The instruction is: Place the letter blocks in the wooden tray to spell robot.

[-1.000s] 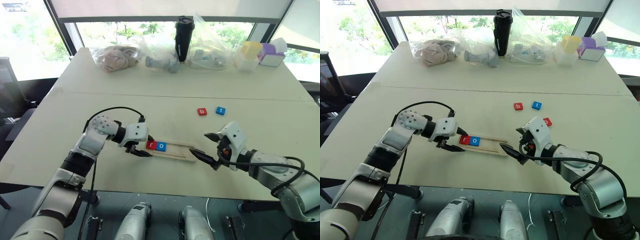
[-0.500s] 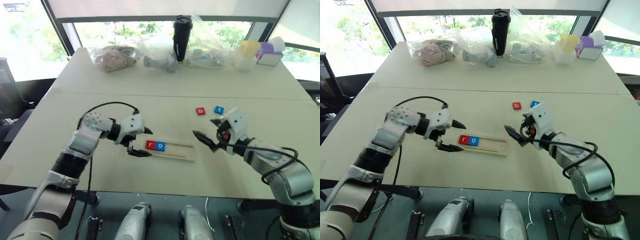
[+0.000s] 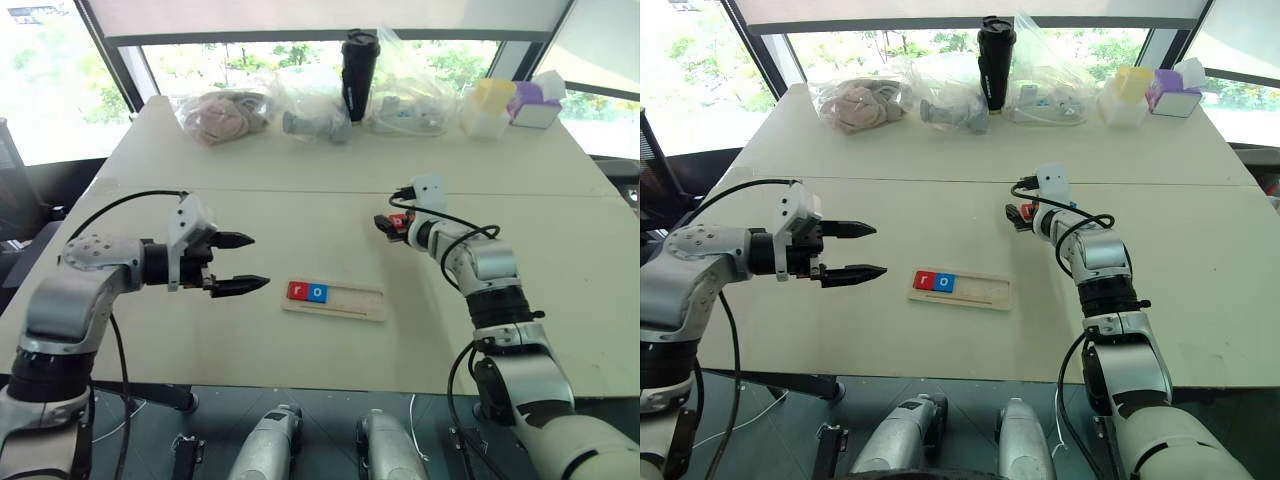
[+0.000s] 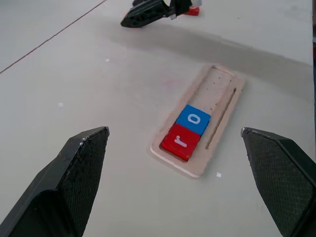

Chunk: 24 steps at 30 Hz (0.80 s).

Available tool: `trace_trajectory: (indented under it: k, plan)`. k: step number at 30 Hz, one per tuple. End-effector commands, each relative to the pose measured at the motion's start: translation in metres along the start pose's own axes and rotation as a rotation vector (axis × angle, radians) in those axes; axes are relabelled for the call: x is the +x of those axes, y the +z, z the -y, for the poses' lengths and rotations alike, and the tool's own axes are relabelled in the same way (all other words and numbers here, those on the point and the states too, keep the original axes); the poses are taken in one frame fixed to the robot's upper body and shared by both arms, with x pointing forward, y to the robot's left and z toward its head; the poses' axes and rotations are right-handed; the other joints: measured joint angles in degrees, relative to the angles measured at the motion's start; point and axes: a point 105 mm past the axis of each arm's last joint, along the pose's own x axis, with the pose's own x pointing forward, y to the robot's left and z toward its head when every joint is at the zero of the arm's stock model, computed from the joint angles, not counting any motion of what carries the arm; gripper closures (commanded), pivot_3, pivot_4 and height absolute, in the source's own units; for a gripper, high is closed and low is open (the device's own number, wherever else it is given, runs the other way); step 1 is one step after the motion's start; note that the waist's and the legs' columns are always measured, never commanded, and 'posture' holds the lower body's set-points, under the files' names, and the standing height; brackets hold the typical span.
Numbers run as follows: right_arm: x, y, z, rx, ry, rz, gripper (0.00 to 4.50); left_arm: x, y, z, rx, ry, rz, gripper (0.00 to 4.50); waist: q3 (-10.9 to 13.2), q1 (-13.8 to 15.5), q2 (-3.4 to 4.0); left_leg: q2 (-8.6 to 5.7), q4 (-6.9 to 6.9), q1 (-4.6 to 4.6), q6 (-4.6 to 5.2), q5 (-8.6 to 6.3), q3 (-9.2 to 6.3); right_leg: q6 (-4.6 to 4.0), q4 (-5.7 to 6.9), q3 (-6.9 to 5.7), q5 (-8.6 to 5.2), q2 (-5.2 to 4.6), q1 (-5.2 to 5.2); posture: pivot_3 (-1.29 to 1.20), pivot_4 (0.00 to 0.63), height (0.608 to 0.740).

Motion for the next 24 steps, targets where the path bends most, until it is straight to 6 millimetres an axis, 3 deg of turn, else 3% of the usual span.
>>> trace_trajectory:
  k: [1,5,6,8,13,18,21,24]
  plan:
    - [0.005,0.005,0.003,-0.01,-0.003,0.005,0.0,-0.009,0.015,0.004,0.03,0.045,0.039,0.04,0.0,0.02,0.0,-0.01,0.0,0.0,0.0,0.0,0.0,0.0,0.0,0.0,0.0,0.0,0.01,0.0,0.15,0.74]
    - [0.013,-0.012,0.009,-0.035,-0.062,-0.086,0.0,-0.009,0.014,0.006,0.021,0.08,0.047,0.04,0.0,-0.44,0.0,0.02,0.02,0.12,-0.03,0.02,0.06,-0.1,0.0,0.08,0.06,0.04,0.07,0.0,0.15,0.74]
    - [0.014,-0.012,0.009,-0.029,-0.064,-0.084,0.25,-0.008,0.014,0.007,0.019,0.083,0.049,0.0,-0.01,-0.39,0.0,0.08,0.01,0.17,-0.04,0.02,0.06,-0.13,0.0,0.08,0.08,0.11,0.11,0.0,0.15,0.74]
    - [0.015,-0.011,0.005,-0.02,-0.056,-0.079,0.85,-0.005,0.013,0.01,0.015,0.085,0.051,0.0,-0.01,-0.31,0.0,0.18,0.0,0.28,-0.07,0.03,0.06,-0.18,-0.01,0.08,0.09,0.19,0.14,0.0,0.15,0.74]
    - [0.016,-0.009,-0.005,-0.032,-0.055,-0.073,3.32,0.001,0.011,0.011,0.018,0.08,0.043,0.0,-0.01,-0.45,0.01,0.34,-0.04,0.33,-0.13,0.06,0.1,-0.32,0.0,0.1,0.18,0.31,0.16,0.0,0.15,0.74]
    - [0.006,0.003,0.0,-0.065,-0.08,-0.026,3.3,0.005,0.013,0.012,0.023,0.064,0.049,0.0,-0.01,-0.43,0.02,0.53,-0.14,0.33,-0.22,0.11,0.14,-0.42,-0.01,0.13,0.24,0.5,0.1,0.0,0.15,0.74]
    - [-0.037,0.022,0.015,-0.059,-0.107,0.093,3.3,0.009,0.014,0.019,0.018,0.019,0.057,0.0,0.01,0.36,0.05,0.57,-0.22,0.33,-0.25,0.12,0.14,-0.44,-0.02,0.13,0.24,0.52,0.07,0.0,0.15,0.74]
    - [-0.079,0.006,0.005,0.049,-0.066,0.081,3.3,0.015,0.02,0.029,-0.015,-0.035,0.102,0.0,0.01,0.78,0.06,0.55,-0.33,0.2,-0.25,0.12,0.12,-0.43,-0.19,0.14,0.24,0.48,0.0,0.0,0.15,0.74]
